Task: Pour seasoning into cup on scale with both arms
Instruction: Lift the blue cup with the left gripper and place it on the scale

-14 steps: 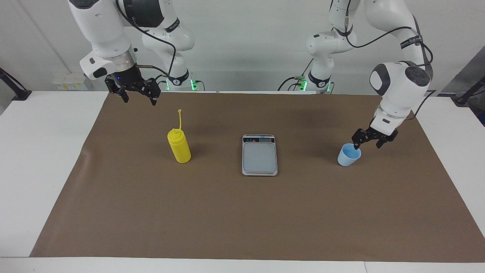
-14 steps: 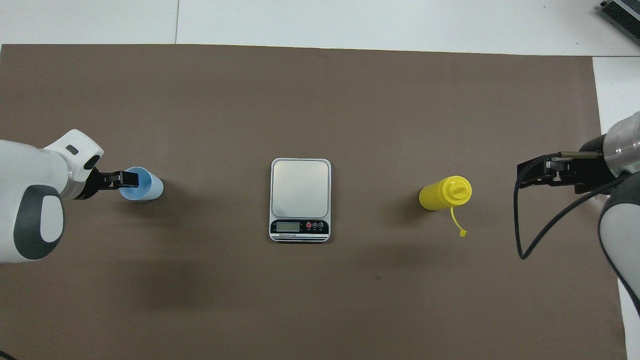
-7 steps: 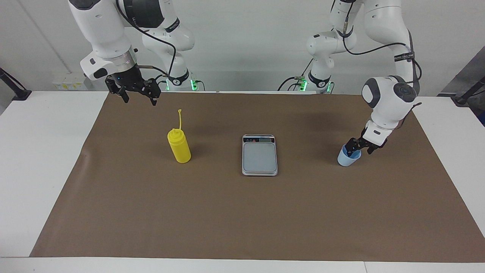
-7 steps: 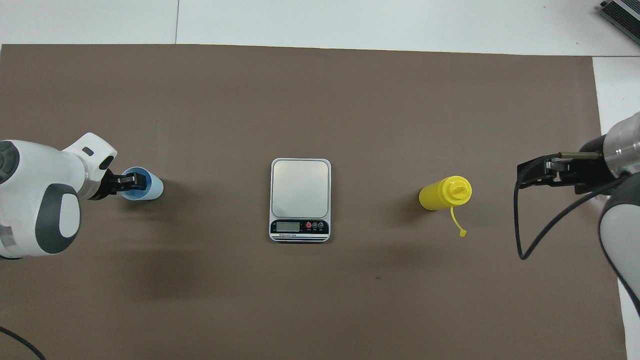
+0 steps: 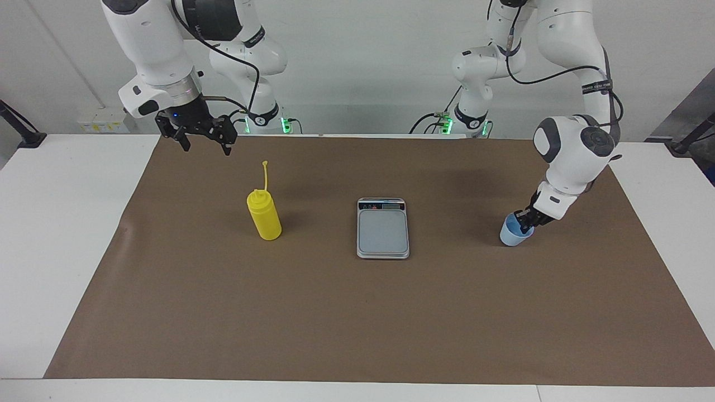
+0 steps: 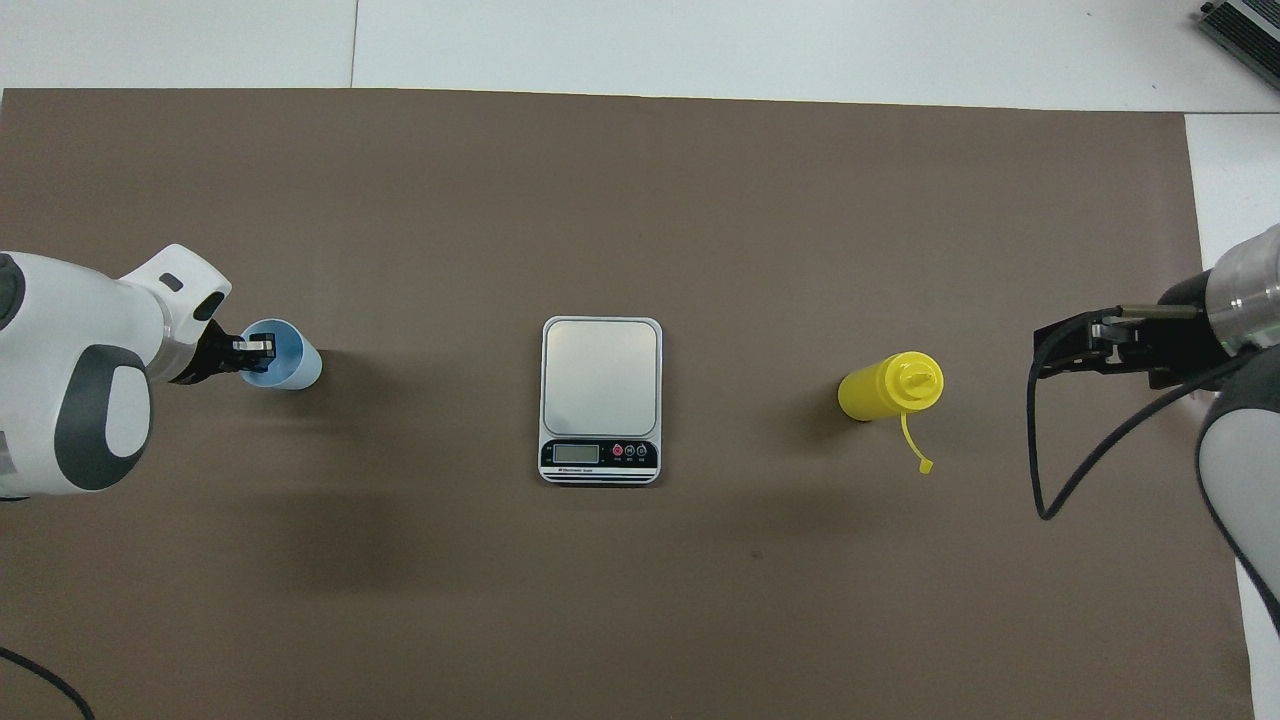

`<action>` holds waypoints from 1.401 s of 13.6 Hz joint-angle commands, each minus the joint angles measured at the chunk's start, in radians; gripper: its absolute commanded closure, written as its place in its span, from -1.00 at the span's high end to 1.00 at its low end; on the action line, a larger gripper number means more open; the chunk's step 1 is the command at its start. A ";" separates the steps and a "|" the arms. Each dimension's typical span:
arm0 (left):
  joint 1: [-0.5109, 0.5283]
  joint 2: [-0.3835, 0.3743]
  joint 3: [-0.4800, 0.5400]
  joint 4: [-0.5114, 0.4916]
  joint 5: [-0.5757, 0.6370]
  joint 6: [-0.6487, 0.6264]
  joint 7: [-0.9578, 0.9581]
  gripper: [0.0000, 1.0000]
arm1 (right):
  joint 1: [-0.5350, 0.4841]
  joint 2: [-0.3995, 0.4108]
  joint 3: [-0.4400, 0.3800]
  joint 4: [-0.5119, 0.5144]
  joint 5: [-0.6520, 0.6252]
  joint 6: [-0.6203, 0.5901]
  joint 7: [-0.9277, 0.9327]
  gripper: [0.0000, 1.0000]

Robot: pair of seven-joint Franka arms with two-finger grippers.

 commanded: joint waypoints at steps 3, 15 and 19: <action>-0.057 0.020 0.007 0.211 -0.014 -0.199 -0.018 -1.00 | -0.002 -0.026 -0.002 -0.028 0.021 -0.006 0.001 1.00; -0.395 0.065 0.007 0.405 -0.036 -0.219 -0.441 -1.00 | -0.002 -0.027 0.000 -0.033 0.021 -0.009 0.000 1.00; -0.511 0.120 0.009 0.378 -0.008 -0.149 -0.548 -1.00 | -0.002 -0.032 0.000 -0.037 0.021 -0.008 0.000 1.00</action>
